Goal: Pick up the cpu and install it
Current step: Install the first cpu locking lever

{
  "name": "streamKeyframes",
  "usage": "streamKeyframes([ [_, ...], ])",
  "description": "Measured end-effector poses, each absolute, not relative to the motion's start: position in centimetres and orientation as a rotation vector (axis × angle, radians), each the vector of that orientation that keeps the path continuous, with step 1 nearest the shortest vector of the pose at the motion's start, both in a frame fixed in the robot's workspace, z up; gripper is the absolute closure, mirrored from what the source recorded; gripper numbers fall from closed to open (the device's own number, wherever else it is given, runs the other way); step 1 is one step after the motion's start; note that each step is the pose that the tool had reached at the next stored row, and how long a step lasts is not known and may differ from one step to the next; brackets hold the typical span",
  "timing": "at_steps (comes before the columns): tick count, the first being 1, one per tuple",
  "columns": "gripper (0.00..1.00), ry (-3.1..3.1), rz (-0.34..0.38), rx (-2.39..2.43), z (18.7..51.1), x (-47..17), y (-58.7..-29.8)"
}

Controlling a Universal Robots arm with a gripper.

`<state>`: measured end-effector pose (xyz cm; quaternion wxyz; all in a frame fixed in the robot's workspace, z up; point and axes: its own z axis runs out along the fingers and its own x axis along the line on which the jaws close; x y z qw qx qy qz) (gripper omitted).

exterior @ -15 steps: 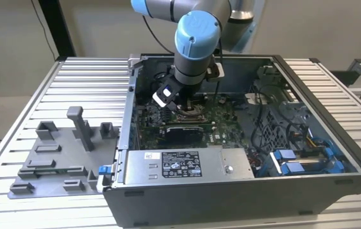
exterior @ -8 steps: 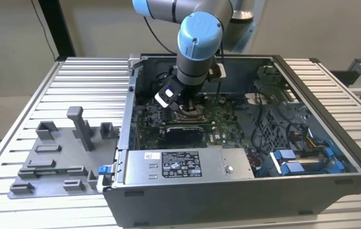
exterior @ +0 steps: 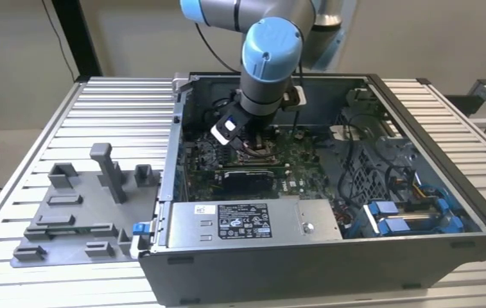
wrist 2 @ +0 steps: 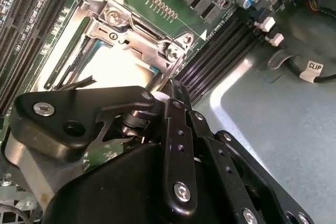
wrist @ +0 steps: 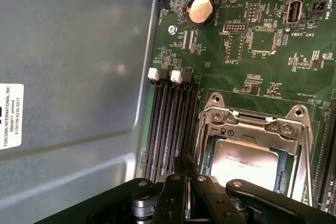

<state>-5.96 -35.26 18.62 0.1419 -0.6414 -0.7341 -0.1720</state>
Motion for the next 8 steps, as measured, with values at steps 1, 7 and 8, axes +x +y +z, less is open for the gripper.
streamKeyframes([
  [1, 1.00, -2.119, -0.496, -1.851, 18.61, -5.89, -35.26],
  [7, 1.00, -2.119, -0.497, -1.851, 18.59, -5.81, -35.36],
  [8, 1.00, -2.119, -0.497, -1.851, 18.59, -5.81, -35.40],
])
